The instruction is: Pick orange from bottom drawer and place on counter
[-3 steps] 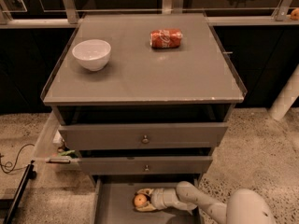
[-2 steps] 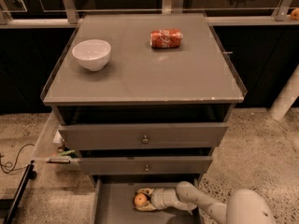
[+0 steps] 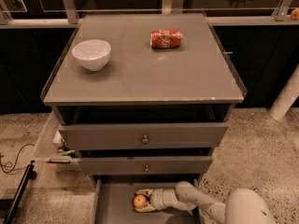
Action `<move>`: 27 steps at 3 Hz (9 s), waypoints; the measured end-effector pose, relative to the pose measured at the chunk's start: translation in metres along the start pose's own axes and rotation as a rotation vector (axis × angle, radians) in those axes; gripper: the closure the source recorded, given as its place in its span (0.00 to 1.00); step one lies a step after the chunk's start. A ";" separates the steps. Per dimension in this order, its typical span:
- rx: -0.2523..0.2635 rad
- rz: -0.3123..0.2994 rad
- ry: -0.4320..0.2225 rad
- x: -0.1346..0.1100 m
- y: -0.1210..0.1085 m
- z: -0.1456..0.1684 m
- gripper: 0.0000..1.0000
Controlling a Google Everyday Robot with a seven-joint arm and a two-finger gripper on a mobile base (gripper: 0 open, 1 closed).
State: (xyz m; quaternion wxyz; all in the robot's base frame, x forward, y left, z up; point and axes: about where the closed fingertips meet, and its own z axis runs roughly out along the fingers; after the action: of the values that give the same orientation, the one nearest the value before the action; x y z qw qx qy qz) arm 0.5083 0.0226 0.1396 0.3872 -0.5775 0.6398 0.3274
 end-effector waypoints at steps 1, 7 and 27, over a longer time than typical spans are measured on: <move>-0.013 0.018 0.003 -0.005 0.005 -0.008 1.00; 0.161 -0.139 0.022 -0.153 -0.008 -0.288 1.00; 0.382 -0.203 -0.038 -0.592 -0.191 -0.421 1.00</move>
Offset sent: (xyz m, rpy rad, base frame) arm -0.0239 -0.0531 0.0613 0.0283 0.0019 -0.0677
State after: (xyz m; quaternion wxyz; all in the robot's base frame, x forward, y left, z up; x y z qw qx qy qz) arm 0.6678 -0.0768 0.8669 0.5326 -0.5490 0.6212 0.1704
